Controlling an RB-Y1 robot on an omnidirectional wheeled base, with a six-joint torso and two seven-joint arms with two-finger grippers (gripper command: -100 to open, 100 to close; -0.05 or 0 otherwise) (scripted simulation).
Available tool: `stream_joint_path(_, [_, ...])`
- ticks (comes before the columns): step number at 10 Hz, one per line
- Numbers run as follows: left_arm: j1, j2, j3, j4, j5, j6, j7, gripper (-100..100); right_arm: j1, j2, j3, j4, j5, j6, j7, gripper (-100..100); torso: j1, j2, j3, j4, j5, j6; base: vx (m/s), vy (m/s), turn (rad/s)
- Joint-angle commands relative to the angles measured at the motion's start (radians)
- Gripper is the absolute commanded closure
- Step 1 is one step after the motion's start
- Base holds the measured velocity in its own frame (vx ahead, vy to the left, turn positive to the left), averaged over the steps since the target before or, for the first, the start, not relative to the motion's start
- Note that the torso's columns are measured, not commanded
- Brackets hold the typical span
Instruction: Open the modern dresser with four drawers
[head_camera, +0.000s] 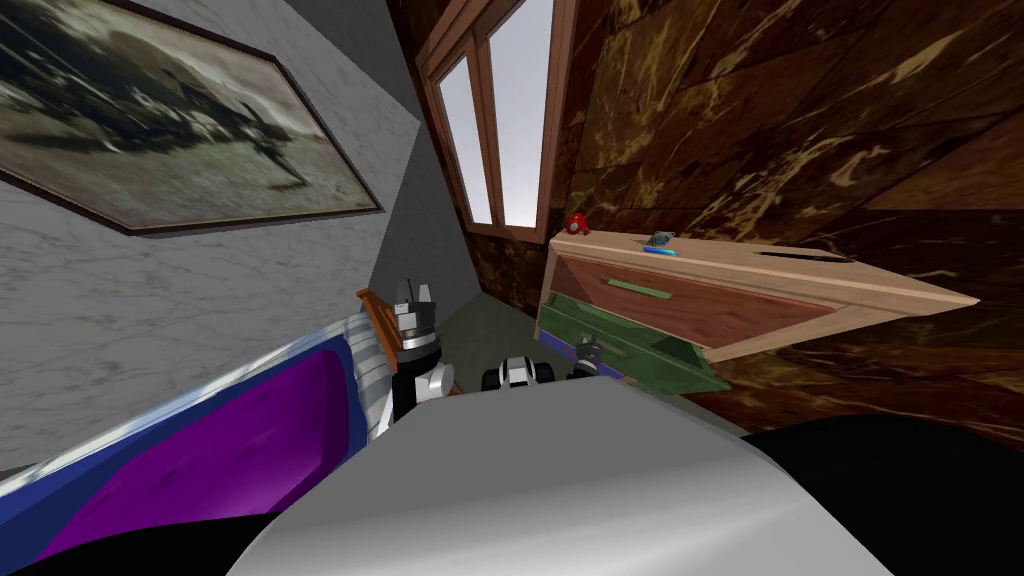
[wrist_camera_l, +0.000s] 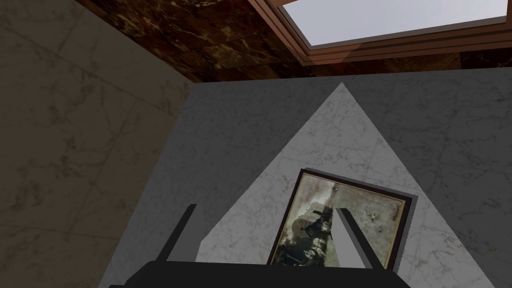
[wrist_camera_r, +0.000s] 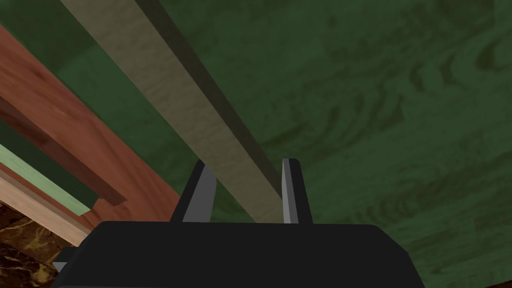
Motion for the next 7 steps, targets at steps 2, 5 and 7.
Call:
stream_joint_path(2, [0.0,0.0,0.0,0.0,0.0,0.0,0.0,0,0.039,0.032,0.026,-0.058,0.021,-0.007,0.043,-100,-0.001,-0.004,-0.003,0.0,0.002,0.002,-0.014,-0.013,-0.048])
stream_joint_path(5, [0.0,0.0,0.0,0.0,0.0,0.0,0.0,0,0.093,0.057,0.041,-0.15,0.03,-0.04,0.103,-100,0.002,0.001,-0.001,0.002,0.005,0.003,0.038,-0.035,-0.04])
stream_joint_path(7, [0.0,0.0,0.0,0.0,0.0,0.0,0.0,0,0.129,0.074,0.051,-0.214,0.036,-0.062,0.143,-100,0.003,0.005,0.001,0.003,0.005,0.003,0.029,-0.034,-0.044])
